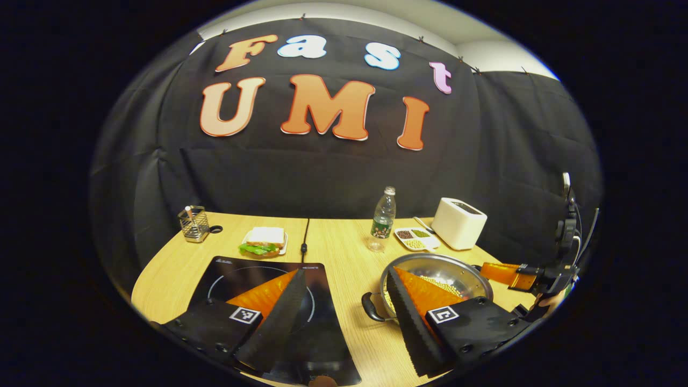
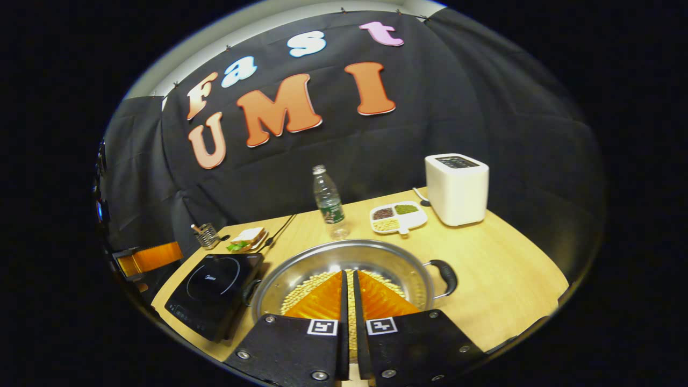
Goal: First push the handle of the pot to place it horizontally, then grasp the pot with both hands and set it on the induction cooktop.
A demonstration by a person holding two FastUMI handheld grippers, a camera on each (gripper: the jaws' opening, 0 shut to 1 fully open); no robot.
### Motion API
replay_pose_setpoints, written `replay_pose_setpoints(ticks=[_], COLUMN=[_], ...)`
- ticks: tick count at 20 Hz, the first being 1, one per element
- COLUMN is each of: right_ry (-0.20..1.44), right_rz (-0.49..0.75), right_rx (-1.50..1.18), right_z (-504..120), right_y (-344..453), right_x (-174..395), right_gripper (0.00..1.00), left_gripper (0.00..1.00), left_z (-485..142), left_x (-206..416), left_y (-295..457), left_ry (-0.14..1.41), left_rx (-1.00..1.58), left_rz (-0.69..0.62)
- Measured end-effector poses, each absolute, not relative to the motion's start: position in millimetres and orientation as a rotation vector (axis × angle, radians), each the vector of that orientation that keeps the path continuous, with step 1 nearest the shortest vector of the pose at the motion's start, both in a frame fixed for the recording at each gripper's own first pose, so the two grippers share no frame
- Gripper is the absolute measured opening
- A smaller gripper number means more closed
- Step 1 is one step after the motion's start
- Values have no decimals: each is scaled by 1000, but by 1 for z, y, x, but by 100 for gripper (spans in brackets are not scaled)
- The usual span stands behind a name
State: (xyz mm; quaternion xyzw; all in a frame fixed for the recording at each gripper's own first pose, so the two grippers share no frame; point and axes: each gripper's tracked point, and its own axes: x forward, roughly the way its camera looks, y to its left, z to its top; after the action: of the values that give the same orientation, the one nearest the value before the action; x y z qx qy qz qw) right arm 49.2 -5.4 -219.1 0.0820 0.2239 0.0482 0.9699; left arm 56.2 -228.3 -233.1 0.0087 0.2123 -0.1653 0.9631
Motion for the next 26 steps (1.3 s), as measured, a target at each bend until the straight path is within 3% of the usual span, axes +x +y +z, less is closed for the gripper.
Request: replay_pose_setpoints(ticks=[1,2,3,5,6,10,22,24,26], right_ry=[452,454,457,462,468,512,681,701,708], right_rz=[69,43,23,-19,-36,-65,-51,-59,-66], right_rx=[172,179,179,161,145,107,92,88,91], right_z=[-221,-222,-226,-235,-239,-260,-321,-327,-329], right_y=[-18,-29,-39,-59,-67,-85,-78,-76,-75], right_x=[51,53,55,62,66,75,98,97,96], right_gripper=[9,22,29,52,68,94,96,96,94], left_gripper=[98,98,98,98,98,98,98,96,88], left_z=[-243,-254,-264,-286,-297,-330,-401,-404,-407], left_x=[58,59,59,62,65,73,93,92,87], left_y=[-241,-252,-261,-272,-275,-286,-284,-289,-295], left_ry=[455,484,516,572,595,674,837,856,867], left_rx=[23,22,17,15,24,58,90,75,62], left_rz=[-355,-372,-385,-390,-385,-367,-319,-342,-360])
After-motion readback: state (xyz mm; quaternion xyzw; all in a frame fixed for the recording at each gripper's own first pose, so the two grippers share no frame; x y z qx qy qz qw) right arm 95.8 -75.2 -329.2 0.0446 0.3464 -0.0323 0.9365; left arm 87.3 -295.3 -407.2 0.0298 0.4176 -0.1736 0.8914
